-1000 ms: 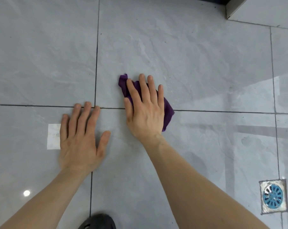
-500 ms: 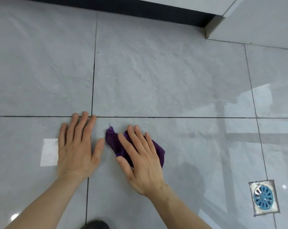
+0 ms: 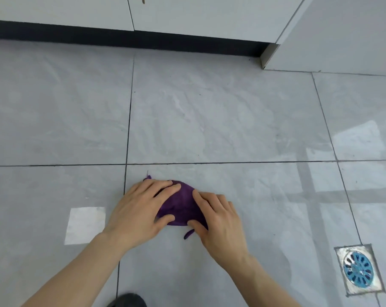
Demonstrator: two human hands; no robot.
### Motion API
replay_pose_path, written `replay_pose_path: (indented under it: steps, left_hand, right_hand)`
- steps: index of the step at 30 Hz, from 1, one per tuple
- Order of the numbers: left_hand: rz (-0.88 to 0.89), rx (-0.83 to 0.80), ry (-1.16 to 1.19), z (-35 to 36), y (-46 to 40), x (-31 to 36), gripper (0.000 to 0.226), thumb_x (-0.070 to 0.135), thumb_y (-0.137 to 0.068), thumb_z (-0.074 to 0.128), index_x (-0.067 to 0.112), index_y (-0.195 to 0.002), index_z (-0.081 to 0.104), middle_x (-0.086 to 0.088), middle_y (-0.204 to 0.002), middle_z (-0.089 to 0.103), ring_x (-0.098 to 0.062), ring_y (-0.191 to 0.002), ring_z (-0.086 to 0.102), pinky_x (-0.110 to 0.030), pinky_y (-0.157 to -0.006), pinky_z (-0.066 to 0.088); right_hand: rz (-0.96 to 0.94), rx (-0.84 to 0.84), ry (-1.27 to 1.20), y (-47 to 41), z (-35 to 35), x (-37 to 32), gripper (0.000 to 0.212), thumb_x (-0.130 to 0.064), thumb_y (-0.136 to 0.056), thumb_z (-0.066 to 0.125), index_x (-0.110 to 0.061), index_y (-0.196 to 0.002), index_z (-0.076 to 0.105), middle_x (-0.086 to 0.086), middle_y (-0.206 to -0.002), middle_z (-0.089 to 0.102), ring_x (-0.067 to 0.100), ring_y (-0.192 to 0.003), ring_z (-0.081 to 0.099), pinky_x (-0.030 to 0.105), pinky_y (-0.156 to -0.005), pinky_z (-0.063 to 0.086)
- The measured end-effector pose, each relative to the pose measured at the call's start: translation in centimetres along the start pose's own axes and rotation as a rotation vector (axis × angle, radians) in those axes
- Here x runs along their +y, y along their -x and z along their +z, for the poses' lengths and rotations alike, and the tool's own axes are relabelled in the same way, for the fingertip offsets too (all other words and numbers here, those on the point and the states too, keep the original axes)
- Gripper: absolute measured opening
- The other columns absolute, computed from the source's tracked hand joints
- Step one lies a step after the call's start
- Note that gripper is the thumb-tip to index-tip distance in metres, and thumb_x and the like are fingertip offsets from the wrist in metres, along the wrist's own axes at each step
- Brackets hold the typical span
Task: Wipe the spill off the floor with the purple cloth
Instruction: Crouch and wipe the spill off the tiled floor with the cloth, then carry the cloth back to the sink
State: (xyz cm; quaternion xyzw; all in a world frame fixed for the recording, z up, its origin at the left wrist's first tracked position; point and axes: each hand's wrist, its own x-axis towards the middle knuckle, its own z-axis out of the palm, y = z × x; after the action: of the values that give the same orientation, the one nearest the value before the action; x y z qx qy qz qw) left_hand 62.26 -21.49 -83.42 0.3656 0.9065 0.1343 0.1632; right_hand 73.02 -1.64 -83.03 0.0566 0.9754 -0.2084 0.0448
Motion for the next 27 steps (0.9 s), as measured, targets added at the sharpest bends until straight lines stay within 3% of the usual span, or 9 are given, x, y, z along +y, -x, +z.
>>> replay_pose_path:
  steps: [3,5,7,9,12,15,21,25,27]
  left_hand:
    - [0.008,-0.005,-0.087,0.1,0.7,1.1,0.063,0.045,-0.076,0.083,0.025,-0.134,0.067,0.01,-0.12,0.071,-0.019,-0.105,0.069,-0.032,-0.091,0.056]
    - [0.052,0.034,-0.169,0.5,1.3,2.1,0.056,0.037,-0.066,0.092,0.02,-0.116,0.076,0.007,-0.096,0.074,-0.02,-0.083,0.071,-0.031,-0.075,0.059]
    - [0.055,0.004,-0.201,0.7,1.8,2.8,0.051,0.035,-0.059,0.096,0.019,-0.104,0.078,0.007,-0.085,0.073,-0.018,-0.073,0.069,-0.029,-0.067,0.057]
    - [0.039,-0.112,-0.198,0.1,2.3,3.7,0.047,0.042,-0.063,0.093,0.023,-0.103,0.076,0.009,-0.085,0.073,-0.016,-0.075,0.069,-0.028,-0.068,0.056]
    - [-0.001,-0.268,-0.134,-1.6,3.5,5.4,0.041,0.052,-0.093,0.061,0.029,-0.127,0.059,0.009,-0.115,0.069,-0.016,-0.106,0.063,-0.029,-0.09,0.044]
    - [-0.02,-0.348,-0.094,-5.6,5.0,7.2,0.041,0.054,-0.096,0.053,0.033,-0.131,0.055,0.012,-0.119,0.068,-0.014,-0.109,0.06,-0.028,-0.089,0.035]
    - [-0.041,-0.297,-0.062,-20.3,6.4,12.3,0.037,0.055,-0.094,0.056,0.037,-0.126,0.055,0.016,-0.111,0.068,-0.012,-0.104,0.058,-0.028,-0.095,0.037]
    - [-0.147,-0.238,0.0,-34.1,7.5,18.1,0.038,0.056,-0.09,0.063,0.039,-0.12,0.048,0.013,-0.092,0.059,-0.016,-0.086,0.048,-0.028,-0.081,0.031]
    - [-0.202,-0.208,0.055,-42.4,8.4,21.7,0.04,0.057,-0.087,0.066,0.04,-0.114,0.043,0.012,-0.087,0.055,-0.019,-0.086,0.05,-0.028,-0.078,0.032]
  right_hand:
    - [-0.035,0.001,0.046,0.4,0.0,0.1,0.055,-0.025,-0.076,0.09,-0.012,-0.126,0.071,0.0,-0.101,0.072,0.026,-0.083,0.067,0.038,-0.07,0.059]
    - [-0.066,-0.001,0.074,0.8,0.1,0.0,0.049,-0.022,-0.071,0.093,-0.012,-0.115,0.075,0.0,-0.089,0.069,0.023,-0.073,0.066,0.034,-0.064,0.058]
    - [-0.087,-0.033,0.092,1.5,0.0,-0.2,0.046,-0.022,-0.066,0.095,-0.014,-0.108,0.076,-0.002,-0.083,0.068,0.02,-0.067,0.065,0.03,-0.059,0.056]
    - [-0.086,-0.126,0.089,2.1,-0.7,-0.4,0.042,-0.025,-0.066,0.095,-0.018,-0.103,0.076,-0.004,-0.082,0.068,0.018,-0.066,0.065,0.028,-0.06,0.055]
    - [-0.046,-0.337,0.085,3.3,-2.9,-1.1,0.03,-0.031,-0.092,0.072,-0.022,-0.12,0.066,-0.003,-0.105,0.068,0.021,-0.091,0.065,0.029,-0.082,0.049]
    - [0.042,-0.462,0.002,4.9,-7.0,-2.5,0.031,-0.03,-0.1,0.055,-0.025,-0.129,0.06,-0.003,-0.117,0.065,0.023,-0.105,0.061,0.03,-0.092,0.042]
    - [0.121,-0.38,-0.072,6.3,-21.3,-7.8,0.03,-0.031,-0.099,0.058,-0.028,-0.129,0.06,-0.007,-0.119,0.065,0.021,-0.107,0.06,0.029,-0.091,0.04]
    - [0.143,-0.345,-0.076,6.5,-35.4,-12.5,0.031,-0.033,-0.1,0.058,-0.029,-0.131,0.058,-0.008,-0.122,0.063,0.021,-0.112,0.058,0.031,-0.094,0.041]
    - [0.147,-0.311,-0.083,6.8,-44.2,-15.2,0.032,-0.033,-0.1,0.058,-0.03,-0.132,0.058,-0.009,-0.124,0.061,0.02,-0.114,0.057,0.031,-0.095,0.041]
